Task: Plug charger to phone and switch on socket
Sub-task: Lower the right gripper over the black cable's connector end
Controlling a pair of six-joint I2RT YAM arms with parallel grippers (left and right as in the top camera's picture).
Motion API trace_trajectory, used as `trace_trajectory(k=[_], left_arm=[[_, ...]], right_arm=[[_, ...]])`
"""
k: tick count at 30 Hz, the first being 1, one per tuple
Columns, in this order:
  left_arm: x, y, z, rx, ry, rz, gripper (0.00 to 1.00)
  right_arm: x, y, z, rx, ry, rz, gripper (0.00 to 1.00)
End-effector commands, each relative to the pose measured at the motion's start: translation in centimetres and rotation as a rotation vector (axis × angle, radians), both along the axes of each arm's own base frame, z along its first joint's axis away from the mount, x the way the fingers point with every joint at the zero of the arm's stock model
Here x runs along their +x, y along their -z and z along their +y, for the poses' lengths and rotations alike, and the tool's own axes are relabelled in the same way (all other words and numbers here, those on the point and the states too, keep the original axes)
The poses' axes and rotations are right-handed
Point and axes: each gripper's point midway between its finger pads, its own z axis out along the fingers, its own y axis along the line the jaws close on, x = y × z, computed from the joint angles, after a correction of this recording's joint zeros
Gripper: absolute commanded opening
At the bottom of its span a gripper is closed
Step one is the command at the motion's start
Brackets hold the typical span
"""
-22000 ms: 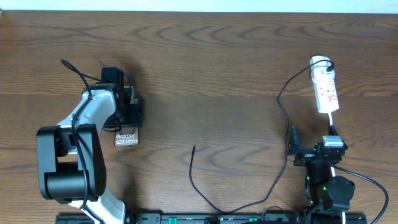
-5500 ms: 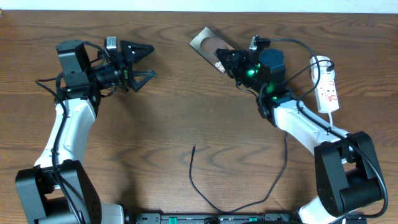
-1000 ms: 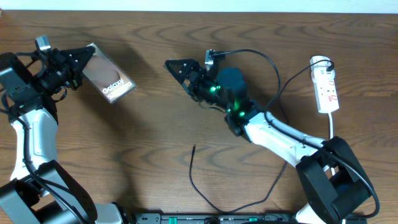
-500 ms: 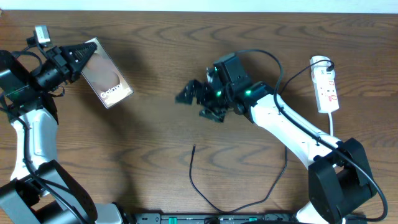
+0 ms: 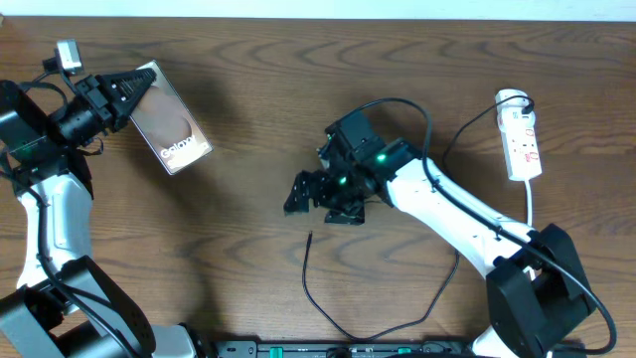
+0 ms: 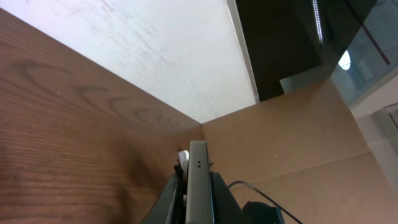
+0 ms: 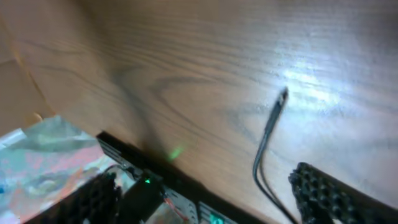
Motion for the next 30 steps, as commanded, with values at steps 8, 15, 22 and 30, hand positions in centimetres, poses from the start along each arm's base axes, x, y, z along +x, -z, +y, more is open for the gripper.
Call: trace_trajectory(k=[8, 15, 22, 30], left_arm=[[-0.4, -1.5, -0.3, 0.019, 0.025, -0.042, 0.07], [-0.4, -1.5, -0.3, 0.019, 0.025, -0.041, 0.07], [-0.4, -1.5, -0.3, 0.019, 0.025, -0.041, 0.07], [-0.4, -1.5, -0.3, 0.019, 0.026, -0.041, 0.07]], right_arm=[[-2.0, 2.0, -0.8, -0.284, 0.103, -0.053, 0.87], [-3.0, 2.8, -1.8, -0.384, 0.137, -0.053, 0.88], [-3.4, 3.9, -1.2, -0.399, 0.131, -0.036, 0.85], [-5.2, 5.8, 0.6, -0.403, 0.099, 0.012, 0.79]])
